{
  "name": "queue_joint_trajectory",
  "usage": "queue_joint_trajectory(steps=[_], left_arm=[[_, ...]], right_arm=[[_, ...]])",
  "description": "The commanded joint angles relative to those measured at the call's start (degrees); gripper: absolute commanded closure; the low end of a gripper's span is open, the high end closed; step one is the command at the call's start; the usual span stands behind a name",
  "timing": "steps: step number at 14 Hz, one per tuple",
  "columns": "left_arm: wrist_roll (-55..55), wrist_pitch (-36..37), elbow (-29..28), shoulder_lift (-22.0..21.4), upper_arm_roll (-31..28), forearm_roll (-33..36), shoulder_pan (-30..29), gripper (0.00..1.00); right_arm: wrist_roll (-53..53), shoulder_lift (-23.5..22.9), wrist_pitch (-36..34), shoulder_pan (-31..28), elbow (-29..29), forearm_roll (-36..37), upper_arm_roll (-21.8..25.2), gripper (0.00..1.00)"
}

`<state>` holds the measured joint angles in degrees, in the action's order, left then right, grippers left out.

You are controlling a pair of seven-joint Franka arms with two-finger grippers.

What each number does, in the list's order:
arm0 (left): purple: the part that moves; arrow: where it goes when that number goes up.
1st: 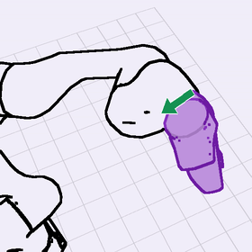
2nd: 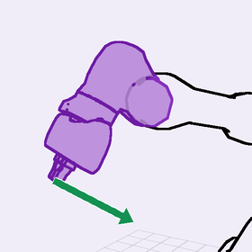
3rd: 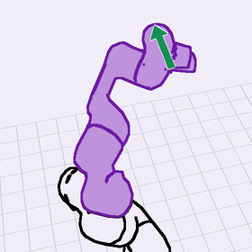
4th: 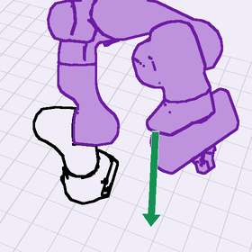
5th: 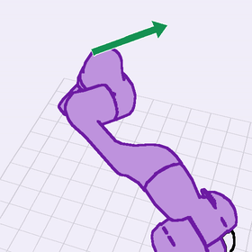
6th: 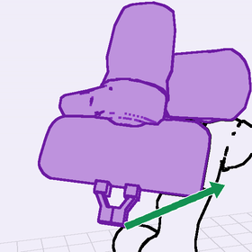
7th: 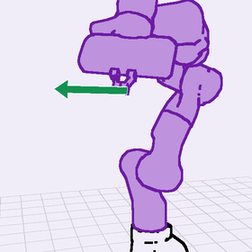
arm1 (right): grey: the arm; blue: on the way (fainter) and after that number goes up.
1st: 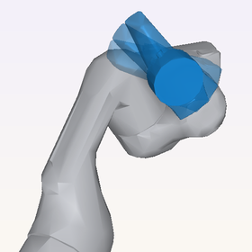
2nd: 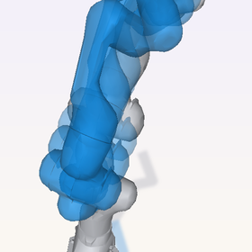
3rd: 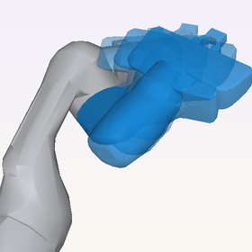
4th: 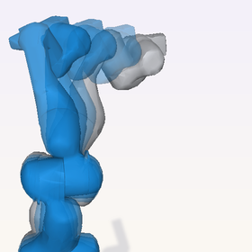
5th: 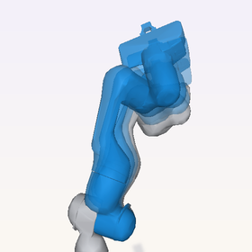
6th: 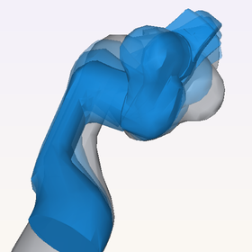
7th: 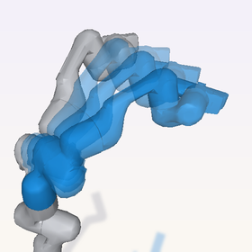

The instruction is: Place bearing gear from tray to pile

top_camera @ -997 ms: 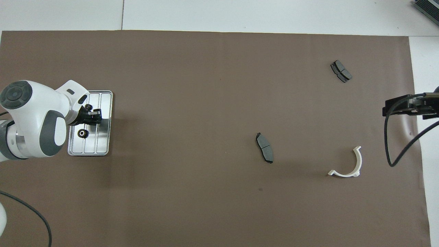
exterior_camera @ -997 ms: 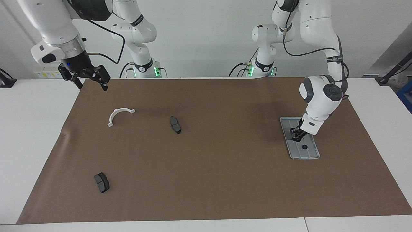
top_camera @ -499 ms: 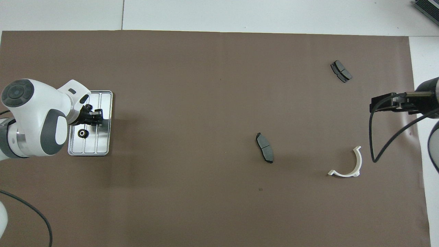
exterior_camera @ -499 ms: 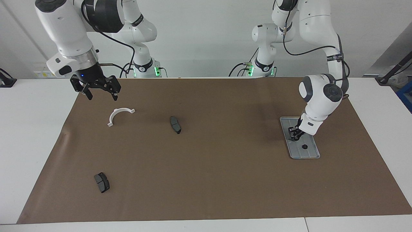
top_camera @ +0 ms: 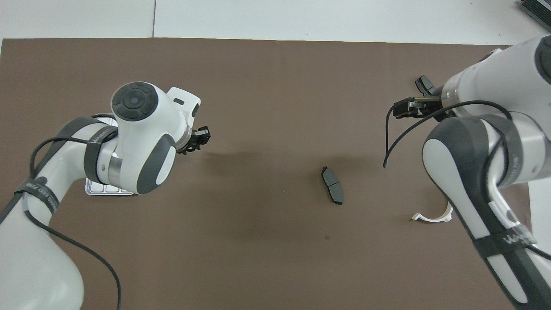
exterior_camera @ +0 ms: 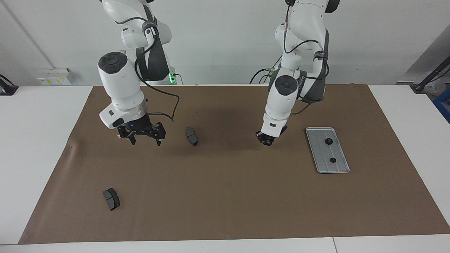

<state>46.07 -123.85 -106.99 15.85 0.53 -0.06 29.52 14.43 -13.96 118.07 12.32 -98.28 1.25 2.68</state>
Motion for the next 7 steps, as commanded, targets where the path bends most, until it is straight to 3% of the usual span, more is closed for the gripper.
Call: queue_joint_trajectory(steps=[1,4,7], left_arm=[[1.91,-6.03,0.47,2.59,-1.15,-2.04,5.27,0.88],[2.8,-9.92,2.74,6.46,-1.15,-2.05,8.44,0.88],[3.15,-10.79,4.77,9.11,-1.15,-1.96,9.5,0.86]], right_arm=[[0.77,-1.59,2.86,0.33,-1.12,-0.9,-0.22,0.0],[0.77,-1.86,7.95,0.51,-5.16,-0.9,-0.31,0.0],[0.77,-2.48,8.84,1.39,-5.7,-1.59,-0.31,0.0]])
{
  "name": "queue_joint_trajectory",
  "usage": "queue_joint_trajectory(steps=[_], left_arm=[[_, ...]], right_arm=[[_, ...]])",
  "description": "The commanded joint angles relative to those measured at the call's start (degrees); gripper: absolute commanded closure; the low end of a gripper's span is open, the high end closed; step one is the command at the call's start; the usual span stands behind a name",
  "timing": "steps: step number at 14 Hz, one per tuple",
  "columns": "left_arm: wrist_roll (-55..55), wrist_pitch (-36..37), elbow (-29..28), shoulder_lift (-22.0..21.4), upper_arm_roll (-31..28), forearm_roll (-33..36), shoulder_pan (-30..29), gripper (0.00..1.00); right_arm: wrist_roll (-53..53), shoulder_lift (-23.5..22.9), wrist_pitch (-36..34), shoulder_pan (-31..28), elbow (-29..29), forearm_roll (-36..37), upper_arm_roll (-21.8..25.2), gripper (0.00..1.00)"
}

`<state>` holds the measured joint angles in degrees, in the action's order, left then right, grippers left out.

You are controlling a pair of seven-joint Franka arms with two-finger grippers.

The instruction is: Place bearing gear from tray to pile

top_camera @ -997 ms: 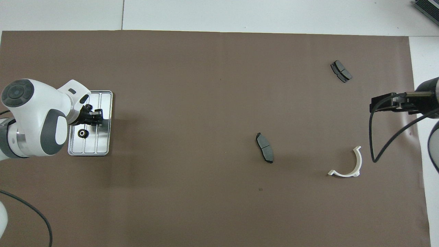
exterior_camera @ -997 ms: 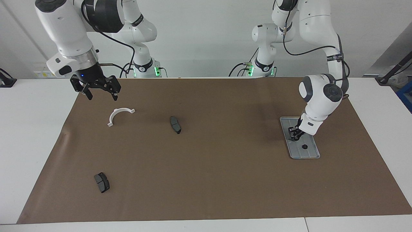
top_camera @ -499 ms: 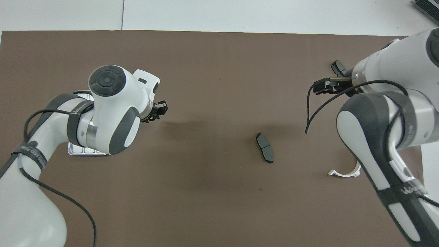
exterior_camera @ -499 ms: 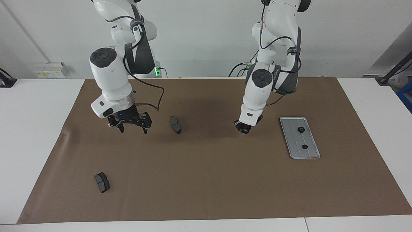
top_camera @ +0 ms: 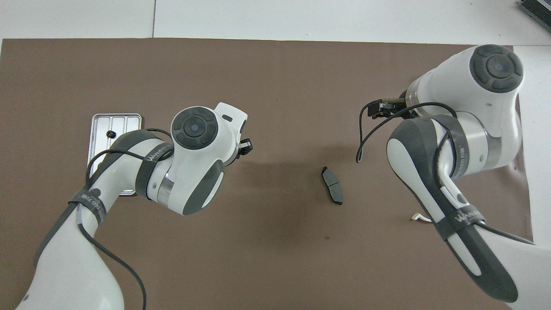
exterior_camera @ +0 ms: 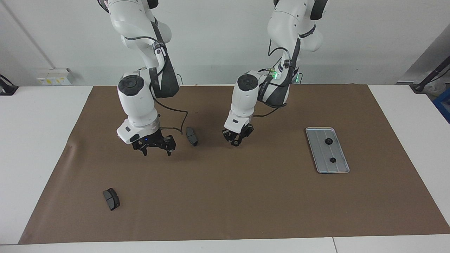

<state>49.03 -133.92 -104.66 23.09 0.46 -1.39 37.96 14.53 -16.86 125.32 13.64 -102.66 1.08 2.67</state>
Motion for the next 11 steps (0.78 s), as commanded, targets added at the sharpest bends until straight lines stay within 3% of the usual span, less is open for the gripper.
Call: queue_joint_trajectory(steps=[1,2,3,4,6,8,11], left_arm=[[0.19,-1.25,2.27,1.87,-1.07,-0.63,1.76,0.69],[0.1,-0.82,2.27,1.87,-1.07,-0.63,2.03,0.41],[0.1,-0.12,2.53,1.87,-1.07,-0.37,2.03,0.22],[0.1,0.41,2.79,1.78,-1.16,-0.36,2.03,0.13],[-0.07,4.08,5.59,1.96,-1.16,-0.28,1.42,0.0],[-0.77,10.14,7.97,1.35,-2.21,-0.28,-0.07,0.0],[-8.81,13.85,7.54,-3.39,-2.48,-0.54,-11.54,0.0]], right_arm=[[0.68,0.25,1.85,0.07,-1.31,-1.86,-0.3,0.0],[0.76,0.25,2.12,0.16,-1.57,-1.87,-0.3,0.0],[0.77,0.25,2.12,0.24,-1.84,-1.87,-0.3,0.0],[0.77,0.25,2.21,0.42,-2.01,-1.87,-0.3,0.0],[0.85,0.34,2.21,0.42,-2.19,-1.87,-0.3,0.0],[1.99,0.34,2.21,0.86,-2.19,-1.87,-0.38,0.0],[8.57,-1.06,5.36,5.68,-2.19,-1.95,-0.65,0.0]])
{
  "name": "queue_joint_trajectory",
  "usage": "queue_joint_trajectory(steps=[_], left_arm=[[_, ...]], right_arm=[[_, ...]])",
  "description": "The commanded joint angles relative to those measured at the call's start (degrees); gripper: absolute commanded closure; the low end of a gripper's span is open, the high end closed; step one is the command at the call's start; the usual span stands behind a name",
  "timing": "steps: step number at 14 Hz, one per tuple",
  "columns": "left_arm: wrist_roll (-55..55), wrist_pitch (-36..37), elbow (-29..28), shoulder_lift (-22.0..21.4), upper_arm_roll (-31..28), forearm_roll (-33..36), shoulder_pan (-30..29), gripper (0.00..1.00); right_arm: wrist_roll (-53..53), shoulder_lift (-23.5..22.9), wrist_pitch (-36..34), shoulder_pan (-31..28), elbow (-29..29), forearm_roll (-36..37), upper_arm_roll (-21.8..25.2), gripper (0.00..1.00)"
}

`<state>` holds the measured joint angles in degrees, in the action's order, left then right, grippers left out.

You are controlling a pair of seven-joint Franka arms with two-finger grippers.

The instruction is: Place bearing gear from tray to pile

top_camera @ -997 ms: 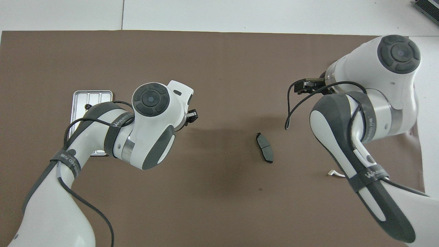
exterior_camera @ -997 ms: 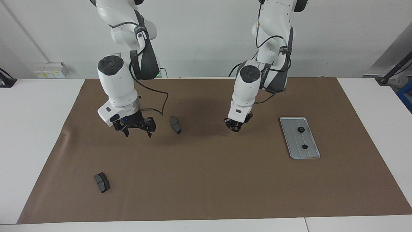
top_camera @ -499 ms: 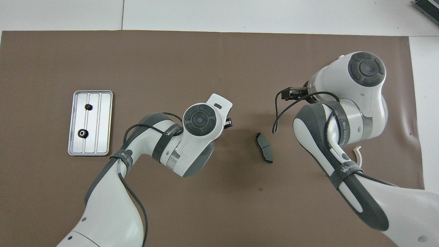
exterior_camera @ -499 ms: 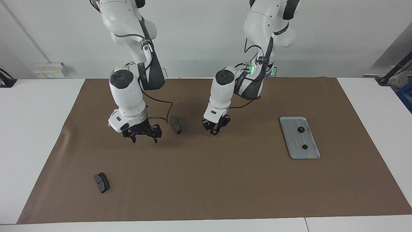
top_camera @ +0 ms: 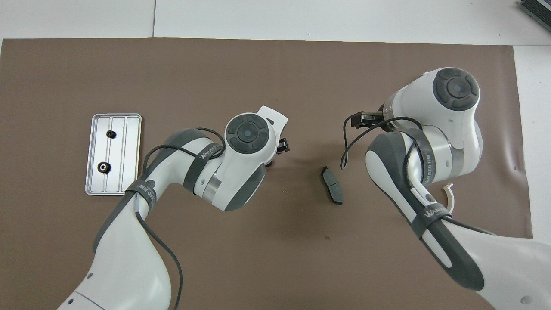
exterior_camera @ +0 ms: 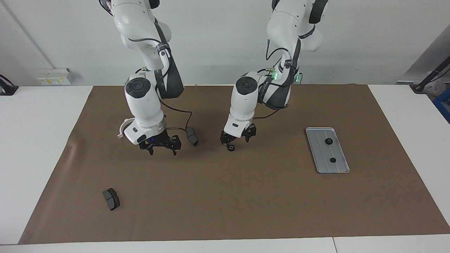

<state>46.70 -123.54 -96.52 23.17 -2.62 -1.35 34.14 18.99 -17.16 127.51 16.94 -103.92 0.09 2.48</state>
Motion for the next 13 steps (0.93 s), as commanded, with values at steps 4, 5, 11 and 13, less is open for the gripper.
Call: queue_joint_trajectory(steps=[4,5,11,13], left_arm=[[-22.23,6.03,-1.12,-4.98,0.43,-0.67,-19.26,0.0],[-26.7,5.68,-2.69,-5.59,0.43,-0.67,-21.63,0.0],[-40.19,-2.82,-11.92,-7.79,0.34,-0.67,-31.14,0.13],[-40.28,-7.57,-15.35,-7.62,0.34,-0.67,-31.76,0.26]], right_arm=[[12.89,-2.7,6.43,9.14,0.03,-0.97,-0.46,0.0],[15.44,-4.01,7.48,11.17,0.64,-0.89,-0.37,0.0],[19.42,-11.66,11.97,18.12,3.9,0.17,-0.46,0.0],[21.08,-12.89,12.85,20.06,4.07,0.26,-0.46,0.0]])
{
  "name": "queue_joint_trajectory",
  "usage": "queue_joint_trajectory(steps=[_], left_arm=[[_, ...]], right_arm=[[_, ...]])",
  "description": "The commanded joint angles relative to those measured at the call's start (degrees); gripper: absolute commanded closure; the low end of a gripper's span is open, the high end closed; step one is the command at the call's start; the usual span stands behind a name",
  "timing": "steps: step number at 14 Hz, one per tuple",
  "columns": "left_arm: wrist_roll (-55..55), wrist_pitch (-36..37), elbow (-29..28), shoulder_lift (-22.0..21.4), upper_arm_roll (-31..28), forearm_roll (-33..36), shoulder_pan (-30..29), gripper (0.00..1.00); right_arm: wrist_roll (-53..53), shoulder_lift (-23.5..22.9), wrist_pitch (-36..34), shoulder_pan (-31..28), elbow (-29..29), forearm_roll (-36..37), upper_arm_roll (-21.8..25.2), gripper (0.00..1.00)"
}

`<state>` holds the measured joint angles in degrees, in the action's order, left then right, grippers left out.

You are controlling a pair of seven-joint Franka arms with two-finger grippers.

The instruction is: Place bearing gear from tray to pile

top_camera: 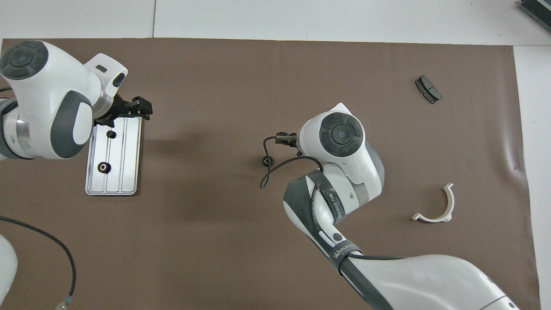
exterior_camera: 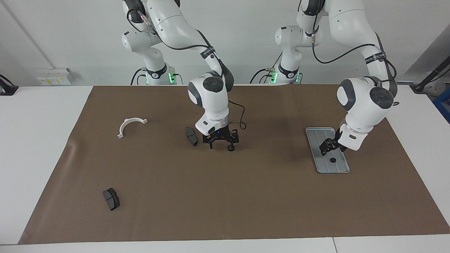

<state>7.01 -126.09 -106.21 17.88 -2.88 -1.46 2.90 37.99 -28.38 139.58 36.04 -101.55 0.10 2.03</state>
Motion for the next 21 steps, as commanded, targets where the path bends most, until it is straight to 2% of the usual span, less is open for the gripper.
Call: queue_joint_trajectory(steps=[1,5,7,9,10,14,15,16,17,21], left_arm=[[-0.59,-7.13,-6.63,-1.89,0.6,-0.56,-1.22,0.31],[-0.86,-11.1,-7.43,-0.48,0.6,-0.56,-2.28,0.38],[-1.29,-12.07,-7.52,-0.21,0.6,-0.56,-2.37,0.4],[-1.3,-13.29,-7.52,0.75,0.6,-0.56,-2.46,0.45],[-1.21,-14.09,-7.52,1.01,0.6,-0.56,-2.46,0.49],[-1.3,-15.5,-7.52,1.9,0.6,-0.56,-2.46,0.54],[-1.3,-15.59,-7.61,1.98,0.6,-0.56,-2.46,0.55],[-1.3,-15.59,-7.7,1.9,0.6,-0.56,-2.46,0.57],[-1.3,-15.85,-7.87,1.98,0.6,-0.56,-2.46,0.57],[-1.3,-16.99,-8.75,1.98,0.6,-0.56,-2.46,0.65]], right_arm=[[2.27,-2.03,1.48,1.14,1.71,0.34,-0.01,0.0],[2.09,-1.86,0.26,1.93,1.27,0.34,-0.01,0.02],[2.09,-1.86,-0.36,2.02,1.27,0.42,-0.01,0.18],[2.18,-1.86,-0.27,2.02,1.09,0.51,-0.01,0.4],[2.27,-1.86,-0.18,2.11,1.09,0.51,-0.01,0.41],[2.36,-1.86,0.26,2.11,0.92,0.78,-0.01,0.42],[2.36,-1.86,0.17,2.28,0.83,0.86,-0.01,0.53],[2.36,-1.86,0.17,2.89,0.83,0.95,-0.01,0.72],[2.44,-1.86,-0.01,2.99,0.83,0.95,0.08,0.98],[2.53,-1.77,-1.58,2.99,1.62,2.09,0.08,1.0]])
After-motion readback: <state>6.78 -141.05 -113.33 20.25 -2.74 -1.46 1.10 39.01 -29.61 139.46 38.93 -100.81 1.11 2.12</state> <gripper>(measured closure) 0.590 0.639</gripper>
